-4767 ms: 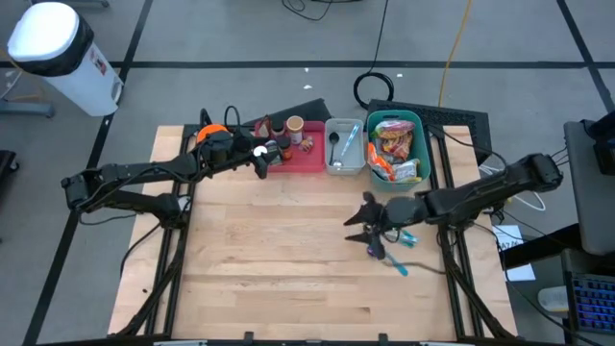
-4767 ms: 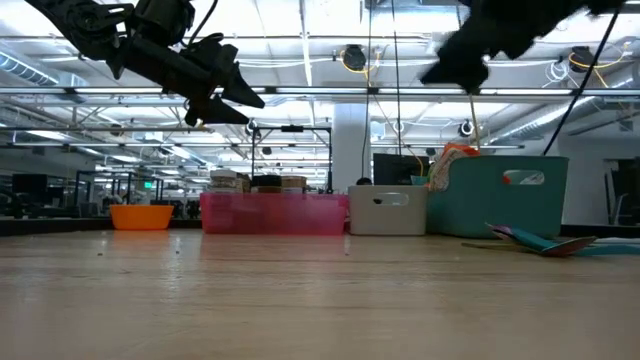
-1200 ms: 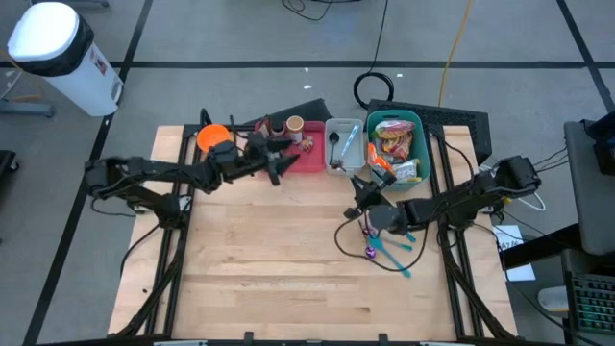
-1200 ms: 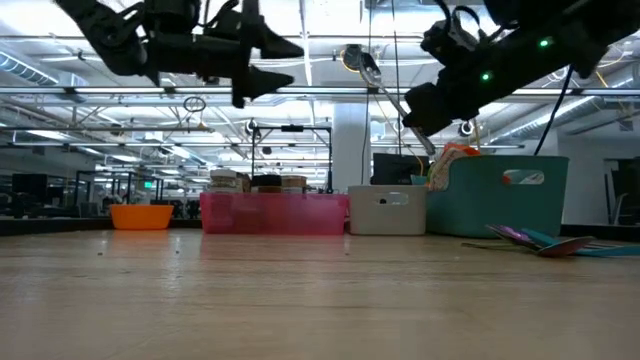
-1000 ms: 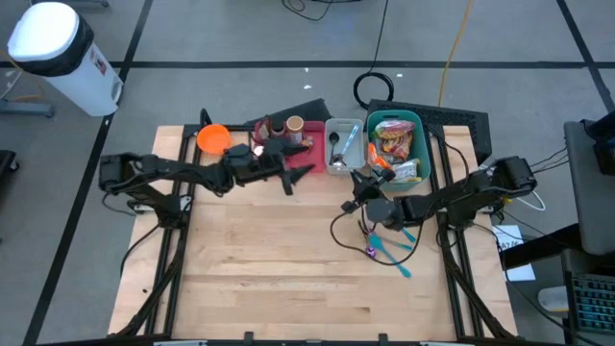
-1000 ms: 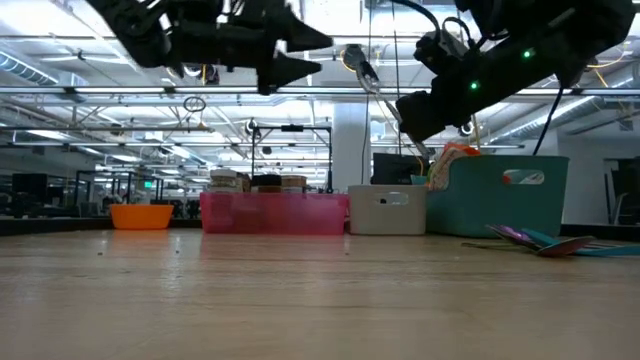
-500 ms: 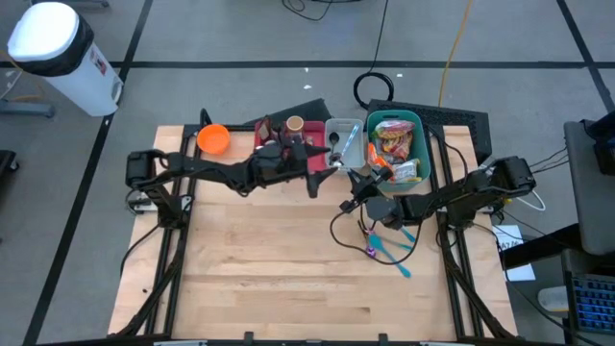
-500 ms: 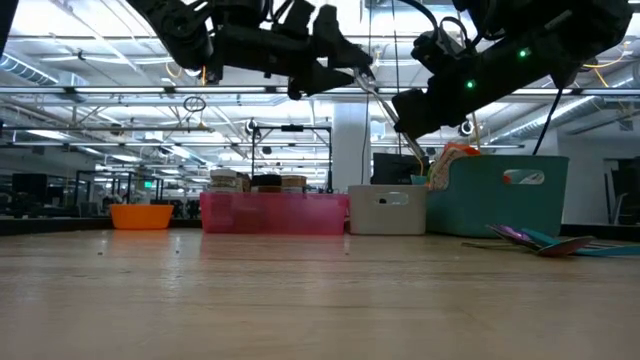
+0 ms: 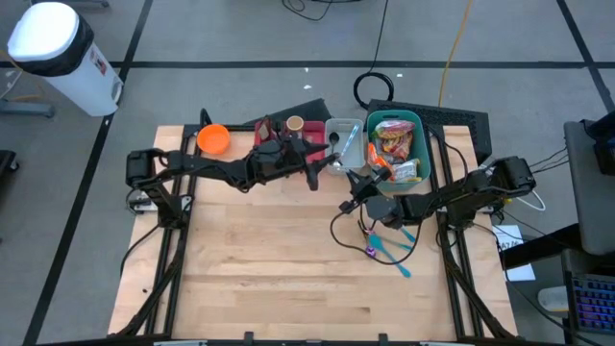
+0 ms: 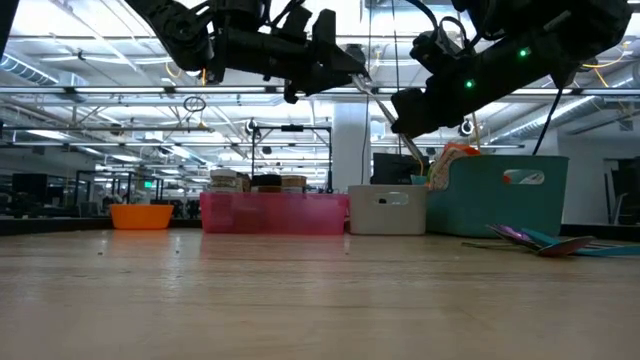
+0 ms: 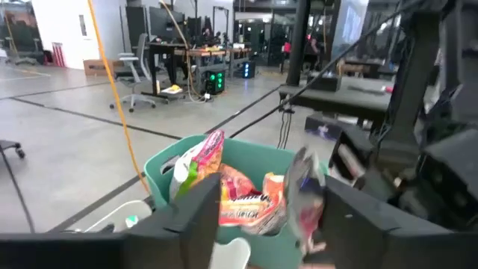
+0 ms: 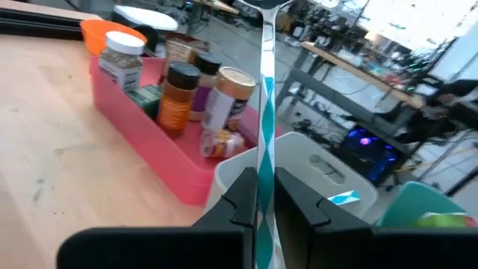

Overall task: Pick & Place Food Item
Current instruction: Put the white and blue spoon into the white bin

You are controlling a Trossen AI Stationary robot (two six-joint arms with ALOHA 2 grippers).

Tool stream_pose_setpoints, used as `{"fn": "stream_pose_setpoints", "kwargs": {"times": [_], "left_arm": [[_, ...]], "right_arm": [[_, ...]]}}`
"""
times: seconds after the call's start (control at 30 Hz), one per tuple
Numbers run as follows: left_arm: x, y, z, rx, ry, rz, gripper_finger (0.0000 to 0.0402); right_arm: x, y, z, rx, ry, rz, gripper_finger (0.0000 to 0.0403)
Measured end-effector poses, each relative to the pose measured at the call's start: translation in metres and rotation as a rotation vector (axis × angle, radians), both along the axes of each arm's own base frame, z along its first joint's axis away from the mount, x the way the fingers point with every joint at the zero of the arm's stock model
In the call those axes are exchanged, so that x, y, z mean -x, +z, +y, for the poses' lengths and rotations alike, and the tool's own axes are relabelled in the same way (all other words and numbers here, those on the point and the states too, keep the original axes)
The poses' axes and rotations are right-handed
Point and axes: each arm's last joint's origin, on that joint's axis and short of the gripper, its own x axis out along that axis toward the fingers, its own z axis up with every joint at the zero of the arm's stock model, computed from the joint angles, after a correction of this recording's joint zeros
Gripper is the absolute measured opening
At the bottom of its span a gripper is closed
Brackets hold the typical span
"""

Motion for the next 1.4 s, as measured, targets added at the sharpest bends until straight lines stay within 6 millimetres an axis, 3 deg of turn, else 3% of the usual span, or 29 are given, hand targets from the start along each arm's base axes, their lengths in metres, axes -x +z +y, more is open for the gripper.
{"fn": "stream_pose_setpoints", "kwargs": {"times": [0.2,0.5,0.63,0.77,1.07,1.23,1.4], "left_arm": [[-0.001,0.002,-0.002,0.015,-0.051,-0.021,0.0115],[0.0,0.0,-0.001,-0.018,-0.033,0.001,0.0012],[-0.001,0.0,0.001,-0.043,-0.015,0.047,0.0013],[-0.005,0.01,0.005,-0.062,-0.012,0.124,0.0006],[-0.018,0.052,0.014,-0.188,-0.007,0.273,0.0006],[-0.016,0.062,0.028,-0.314,-0.019,0.28,0.0005],[-0.01,0.053,0.061,-0.292,0.039,0.311,0.0005]], "right_arm": [[-0.001,0.0,-0.001,-0.02,0.02,-0.012,0.0014],[-0.001,0.001,-0.001,-0.022,0.02,-0.025,0.0015],[-0.002,0.0,0.0,-0.043,0.06,-0.021,0.0035],[-0.001,0.002,0.0,-0.078,0.063,-0.066,0.0079],[0.021,0.04,0.002,-0.258,0.308,-0.172,0.018],[0.046,0.065,0.001,-0.228,0.342,-0.18,0.0197],[0.066,0.085,-0.003,-0.2,0.328,-0.235,0.019]]}}
